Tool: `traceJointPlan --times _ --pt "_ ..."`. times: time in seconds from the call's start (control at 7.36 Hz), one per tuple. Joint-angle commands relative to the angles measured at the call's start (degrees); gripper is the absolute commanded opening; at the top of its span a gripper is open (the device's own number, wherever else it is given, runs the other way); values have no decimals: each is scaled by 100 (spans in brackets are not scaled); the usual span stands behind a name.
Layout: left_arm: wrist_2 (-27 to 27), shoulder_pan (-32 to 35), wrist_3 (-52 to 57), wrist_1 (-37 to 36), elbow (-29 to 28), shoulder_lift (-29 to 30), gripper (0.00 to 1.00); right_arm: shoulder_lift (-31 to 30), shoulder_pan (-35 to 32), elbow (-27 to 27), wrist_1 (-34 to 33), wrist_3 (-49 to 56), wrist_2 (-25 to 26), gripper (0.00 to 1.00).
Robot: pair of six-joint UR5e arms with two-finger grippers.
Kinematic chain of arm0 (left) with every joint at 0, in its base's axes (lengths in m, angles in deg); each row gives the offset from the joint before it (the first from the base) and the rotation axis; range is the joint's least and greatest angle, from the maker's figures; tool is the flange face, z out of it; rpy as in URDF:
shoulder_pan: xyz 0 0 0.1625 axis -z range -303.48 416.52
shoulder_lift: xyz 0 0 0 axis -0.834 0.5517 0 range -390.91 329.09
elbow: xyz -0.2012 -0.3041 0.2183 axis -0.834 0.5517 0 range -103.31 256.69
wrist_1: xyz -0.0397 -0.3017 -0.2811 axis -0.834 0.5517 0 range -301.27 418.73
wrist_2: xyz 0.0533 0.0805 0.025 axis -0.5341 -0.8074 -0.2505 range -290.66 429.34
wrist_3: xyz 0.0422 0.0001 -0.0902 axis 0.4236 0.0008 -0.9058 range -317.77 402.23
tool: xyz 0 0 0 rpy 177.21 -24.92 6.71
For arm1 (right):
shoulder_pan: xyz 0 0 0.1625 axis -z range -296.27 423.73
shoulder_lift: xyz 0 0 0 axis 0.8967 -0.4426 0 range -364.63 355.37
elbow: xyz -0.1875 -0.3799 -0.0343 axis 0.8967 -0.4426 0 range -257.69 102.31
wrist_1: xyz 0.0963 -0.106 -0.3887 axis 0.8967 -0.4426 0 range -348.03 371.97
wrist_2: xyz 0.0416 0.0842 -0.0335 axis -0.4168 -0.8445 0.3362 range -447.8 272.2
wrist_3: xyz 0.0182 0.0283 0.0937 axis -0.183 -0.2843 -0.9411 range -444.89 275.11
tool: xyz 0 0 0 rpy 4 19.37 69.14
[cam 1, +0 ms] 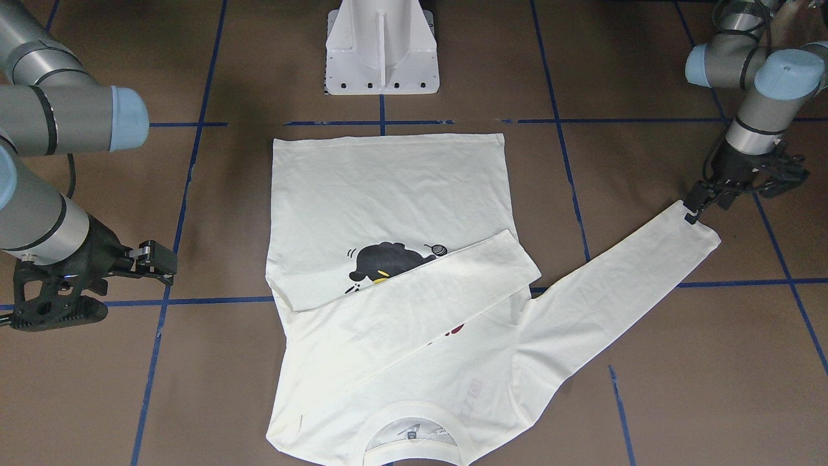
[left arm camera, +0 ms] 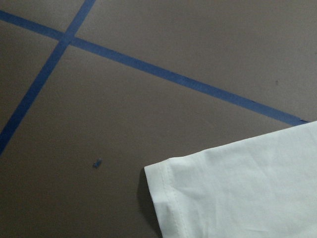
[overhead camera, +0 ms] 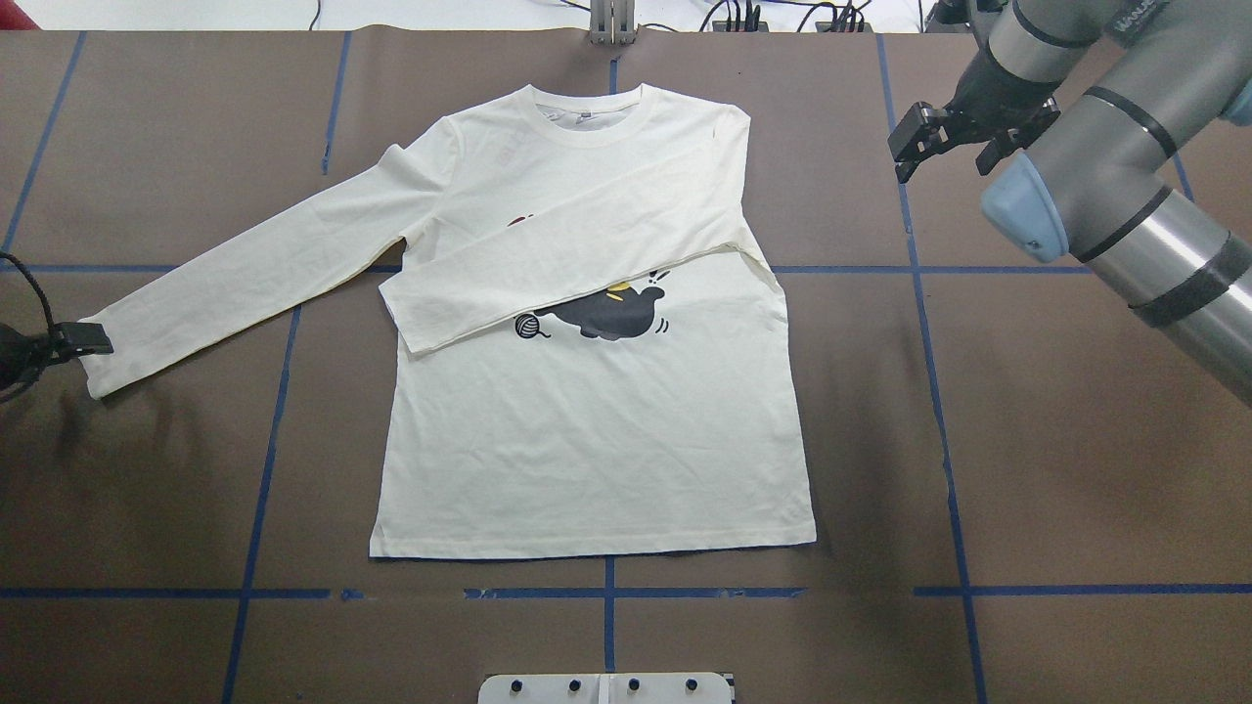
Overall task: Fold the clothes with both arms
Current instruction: 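Release the sleeve and raise the right gripper while the left gripper reaches the other cuff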
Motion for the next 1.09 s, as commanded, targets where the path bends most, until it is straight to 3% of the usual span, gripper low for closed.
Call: traceJointPlan --times 0.0,0.41,0.95 --pt "-62 -57 0 10 -64 48 99 -29 -15 83 -2 24 -24 100" --pt "-176 -66 9 1 -276 242 95 -29 -15 83 7 6 -24 100" --pt "-185 -66 -17 2 -241 233 48 -20 11 109 -2 -47 -15 100"
